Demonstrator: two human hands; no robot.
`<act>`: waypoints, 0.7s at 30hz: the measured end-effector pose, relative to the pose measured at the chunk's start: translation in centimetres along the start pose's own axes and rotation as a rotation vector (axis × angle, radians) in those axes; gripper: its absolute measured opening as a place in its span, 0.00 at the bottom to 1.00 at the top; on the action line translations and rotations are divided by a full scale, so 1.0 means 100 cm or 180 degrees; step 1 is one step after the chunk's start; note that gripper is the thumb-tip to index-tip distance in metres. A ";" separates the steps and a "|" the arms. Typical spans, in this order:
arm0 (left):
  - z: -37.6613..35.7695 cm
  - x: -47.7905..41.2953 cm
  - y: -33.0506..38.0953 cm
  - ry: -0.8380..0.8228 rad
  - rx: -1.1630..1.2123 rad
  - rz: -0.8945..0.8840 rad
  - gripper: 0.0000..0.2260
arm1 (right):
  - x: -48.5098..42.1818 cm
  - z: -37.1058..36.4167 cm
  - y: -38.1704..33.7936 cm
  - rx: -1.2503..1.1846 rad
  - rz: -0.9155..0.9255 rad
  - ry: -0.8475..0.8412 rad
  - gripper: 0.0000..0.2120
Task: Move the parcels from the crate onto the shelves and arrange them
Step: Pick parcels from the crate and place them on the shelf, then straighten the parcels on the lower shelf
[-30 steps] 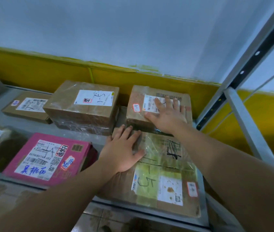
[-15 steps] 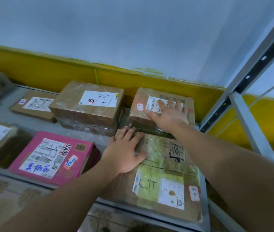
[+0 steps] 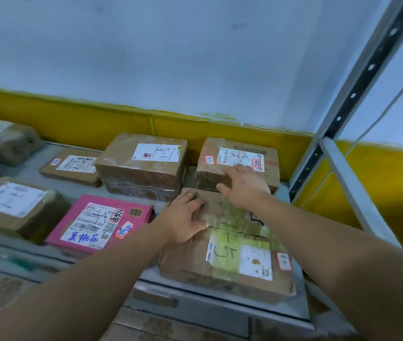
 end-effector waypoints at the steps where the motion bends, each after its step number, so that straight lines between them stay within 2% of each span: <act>1: 0.002 0.010 -0.002 0.0027 0.0036 -0.0044 0.30 | 0.011 -0.006 -0.005 -0.0007 0.0009 -0.0051 0.27; 6: 0.006 0.071 -0.020 0.0014 0.0101 -0.0156 0.29 | 0.067 -0.033 -0.031 -0.0074 -0.0224 -0.0168 0.26; 13: 0.001 0.172 -0.057 -0.0178 -0.0321 -0.0361 0.29 | 0.150 -0.055 -0.107 -0.0396 -0.0621 -0.0195 0.27; 17: -0.015 0.222 -0.079 -0.0286 -0.0288 -0.0374 0.29 | 0.186 -0.072 -0.158 -0.0390 -0.0445 -0.0298 0.30; 21: -0.045 0.266 -0.119 -0.0608 -0.0221 -0.0011 0.29 | 0.219 -0.085 -0.214 -0.0290 0.0081 -0.0403 0.31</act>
Point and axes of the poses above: each hand's wrist, its own x-axis away from the middle knuckle, its own z-axis out of the back of the hand, y = z × x, the point moved 8 cm from there along -x, towards the middle knuckle, and after that the axes turned 5 degrees about -z, right-handed, at the moved point
